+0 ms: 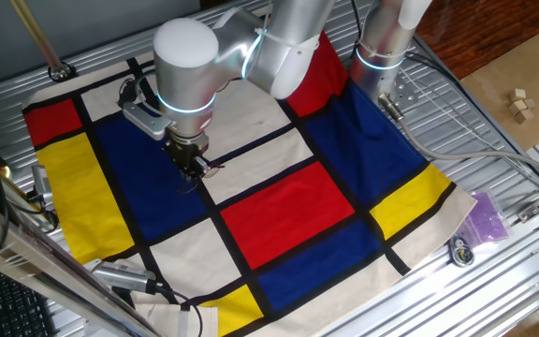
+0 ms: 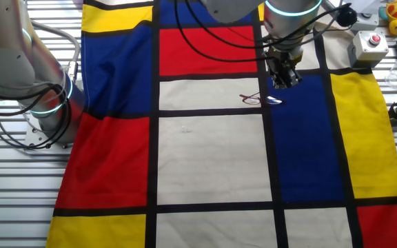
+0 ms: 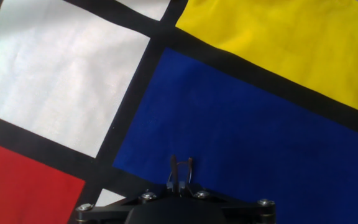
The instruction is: Unfold the leg of the glasses (with one hand)
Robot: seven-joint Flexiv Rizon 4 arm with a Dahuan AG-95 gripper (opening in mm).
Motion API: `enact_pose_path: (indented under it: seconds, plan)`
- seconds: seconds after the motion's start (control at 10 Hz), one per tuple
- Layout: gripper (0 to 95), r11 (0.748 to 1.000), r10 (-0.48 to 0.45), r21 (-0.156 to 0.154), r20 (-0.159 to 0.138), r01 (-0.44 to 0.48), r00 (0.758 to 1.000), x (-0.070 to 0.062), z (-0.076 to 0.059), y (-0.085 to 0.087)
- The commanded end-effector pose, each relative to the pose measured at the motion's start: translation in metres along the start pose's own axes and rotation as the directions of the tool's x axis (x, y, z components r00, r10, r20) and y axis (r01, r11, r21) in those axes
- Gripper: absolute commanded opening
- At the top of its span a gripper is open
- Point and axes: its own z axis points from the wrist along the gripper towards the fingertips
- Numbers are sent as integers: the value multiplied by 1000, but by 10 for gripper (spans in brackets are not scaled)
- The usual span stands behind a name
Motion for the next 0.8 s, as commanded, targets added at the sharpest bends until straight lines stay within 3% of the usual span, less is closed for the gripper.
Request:
enact_pose_path:
  seconds: [0.1,0.8]
  plan:
    - [0,1000,4,1,-5,-4,1000,0,1,-1]
    - [0,1000,19,-17,-58,-20,998,2,-4,2]
